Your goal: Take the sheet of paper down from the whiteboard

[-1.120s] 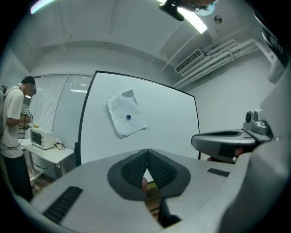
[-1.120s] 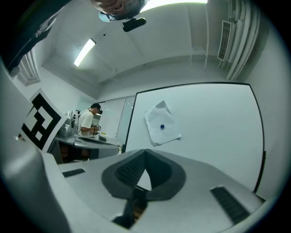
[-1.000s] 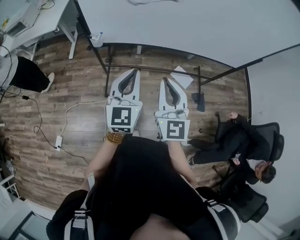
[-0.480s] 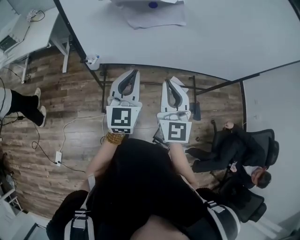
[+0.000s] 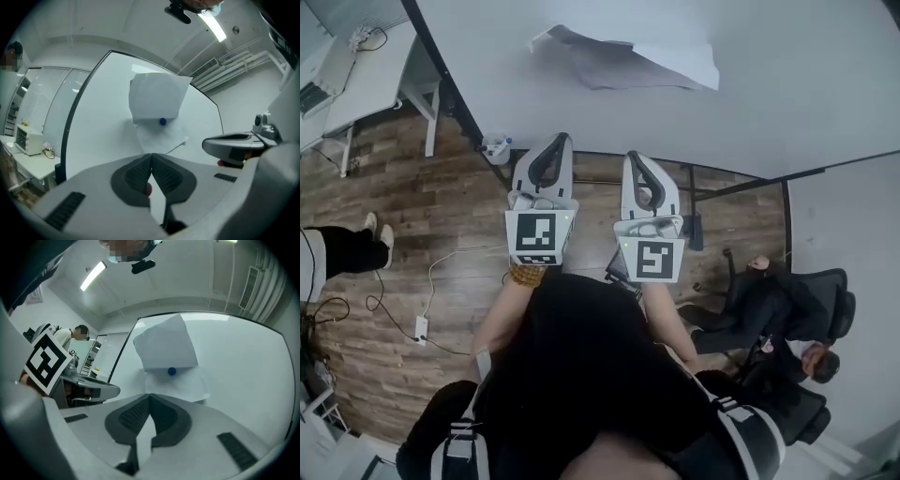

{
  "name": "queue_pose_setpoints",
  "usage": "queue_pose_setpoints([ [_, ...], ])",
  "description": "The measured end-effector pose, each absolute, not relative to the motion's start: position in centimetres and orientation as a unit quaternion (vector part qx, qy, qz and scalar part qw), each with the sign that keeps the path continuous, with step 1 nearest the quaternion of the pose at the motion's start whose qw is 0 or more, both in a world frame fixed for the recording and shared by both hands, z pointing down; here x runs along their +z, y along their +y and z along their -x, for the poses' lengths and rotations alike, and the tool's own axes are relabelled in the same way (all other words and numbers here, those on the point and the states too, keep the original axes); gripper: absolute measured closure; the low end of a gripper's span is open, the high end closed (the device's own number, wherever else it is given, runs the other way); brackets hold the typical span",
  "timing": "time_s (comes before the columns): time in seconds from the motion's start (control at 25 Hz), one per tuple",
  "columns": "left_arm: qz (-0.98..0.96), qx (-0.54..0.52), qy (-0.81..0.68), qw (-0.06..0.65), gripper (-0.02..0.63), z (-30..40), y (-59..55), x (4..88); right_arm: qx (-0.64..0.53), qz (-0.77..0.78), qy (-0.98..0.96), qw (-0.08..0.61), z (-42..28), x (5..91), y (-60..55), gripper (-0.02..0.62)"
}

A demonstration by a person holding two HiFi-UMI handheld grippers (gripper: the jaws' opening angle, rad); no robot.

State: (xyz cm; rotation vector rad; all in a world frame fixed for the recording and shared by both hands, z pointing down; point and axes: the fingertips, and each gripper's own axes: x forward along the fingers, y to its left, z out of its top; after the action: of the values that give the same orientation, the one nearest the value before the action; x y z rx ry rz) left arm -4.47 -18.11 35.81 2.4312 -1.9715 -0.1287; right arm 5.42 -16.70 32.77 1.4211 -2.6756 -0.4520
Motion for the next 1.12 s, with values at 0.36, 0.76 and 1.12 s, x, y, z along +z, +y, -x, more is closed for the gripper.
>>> queue_pose_setpoints([
  [0.36, -0.784, -0.073, -0.617, -0.01, 0.592, 7.3, -21.9, 34.7, -0.192, -0.482, -0.854, 0.042, -3.2, 31.1, -20.0, 0.597],
  [0.76, -0.773, -0.095, -0.624, -0.072, 0.535, 8.2, -23.4, 29.6, -0.24, -0.502, -0.831, 0.017, -4.3, 28.0, -23.0, 0.595],
  [1.12, -0.761, -0.085, -0.633, -0.112, 0.49, 9.1, -25.9, 28.4, -0.283, -0.5, -0.818, 0.015, -4.2, 26.7, -26.3, 0.55],
])
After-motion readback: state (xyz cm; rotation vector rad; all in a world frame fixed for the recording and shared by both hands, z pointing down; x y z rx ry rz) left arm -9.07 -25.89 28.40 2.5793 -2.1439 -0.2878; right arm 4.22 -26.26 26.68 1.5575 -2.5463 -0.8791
